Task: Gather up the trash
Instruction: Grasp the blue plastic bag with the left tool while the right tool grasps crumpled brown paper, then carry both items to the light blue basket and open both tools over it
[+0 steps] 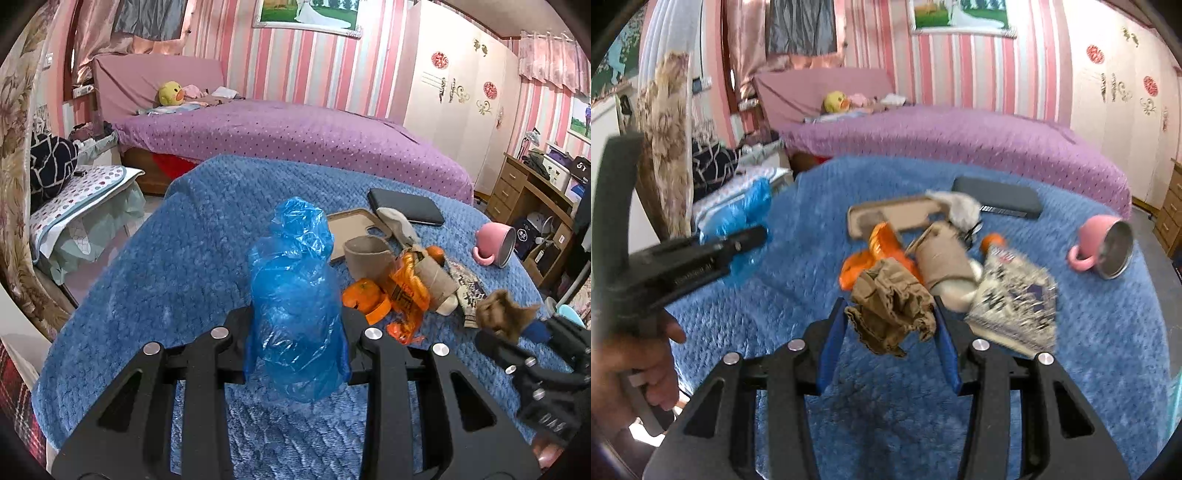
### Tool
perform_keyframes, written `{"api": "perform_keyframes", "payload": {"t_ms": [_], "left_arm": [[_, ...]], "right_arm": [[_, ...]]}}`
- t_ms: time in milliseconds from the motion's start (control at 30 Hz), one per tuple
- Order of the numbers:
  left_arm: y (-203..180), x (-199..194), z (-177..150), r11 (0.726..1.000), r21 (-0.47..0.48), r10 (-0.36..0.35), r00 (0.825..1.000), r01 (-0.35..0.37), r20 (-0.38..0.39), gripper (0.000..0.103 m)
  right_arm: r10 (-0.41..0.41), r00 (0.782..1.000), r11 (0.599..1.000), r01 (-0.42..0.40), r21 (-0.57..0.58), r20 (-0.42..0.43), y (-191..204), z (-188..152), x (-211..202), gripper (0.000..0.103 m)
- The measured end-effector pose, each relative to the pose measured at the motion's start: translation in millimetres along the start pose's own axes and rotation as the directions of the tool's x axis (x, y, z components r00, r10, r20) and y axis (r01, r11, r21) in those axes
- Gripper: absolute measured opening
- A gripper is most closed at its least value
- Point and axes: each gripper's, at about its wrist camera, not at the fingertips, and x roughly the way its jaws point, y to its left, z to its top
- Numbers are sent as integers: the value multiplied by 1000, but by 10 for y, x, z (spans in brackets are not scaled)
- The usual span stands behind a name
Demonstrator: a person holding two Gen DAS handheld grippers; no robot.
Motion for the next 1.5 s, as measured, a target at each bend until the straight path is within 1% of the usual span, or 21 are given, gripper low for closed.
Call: {"api": "perform_keyframes", "payload": {"t_ms": [200, 433, 533, 733, 867, 967, 1100, 1267, 1400, 1500], "left_arm": [[-188, -79, 38, 1000, 22, -13, 999, 13, 30, 32], [-478, -148, 71, 998, 42, -56, 997, 53, 55, 32], [-618, -209, 95, 996, 50, -79, 994, 75, 73, 32], [-860, -284, 84, 992, 83, -105, 990, 98, 89, 32], [-979, -278, 65, 990, 92, -118, 990, 111, 77, 32], [-1073, -283, 48, 988, 101, -127, 989, 119, 78, 32], [-1224, -312, 44, 983, 110, -154, 985, 145, 82, 32], [-1400, -371, 10, 980, 120, -168, 982, 158, 84, 33], [-1552, -362, 30, 978, 134, -173, 982, 162, 76, 33], [-1689, -381, 66, 974, 157, -179, 981, 165, 76, 33]], "right_arm": [[-26, 999, 1000, 25, 19, 45, -247, 53, -228, 45], [-70, 995, 997, 67, 36, 74, -501, 41, -408, 45], [-121, 988, 990, 113, 79, 94, -681, 45, -511, 45], [-235, 964, 965, 216, 146, 126, -1051, 57, -710, 46], [-255, 957, 956, 228, 182, 140, -1250, 48, -853, 46], [-267, 951, 955, 239, 176, 156, -1344, 55, -975, 46], [-317, 934, 939, 284, 194, 164, -1528, 54, -1138, 46], [-335, 924, 934, 301, 190, 183, -1637, 90, -1319, 46], [-322, 925, 938, 284, 199, 200, -1730, 111, -1447, 46], [-332, 917, 934, 286, 216, 222, -1824, 110, -1581, 46]]}}
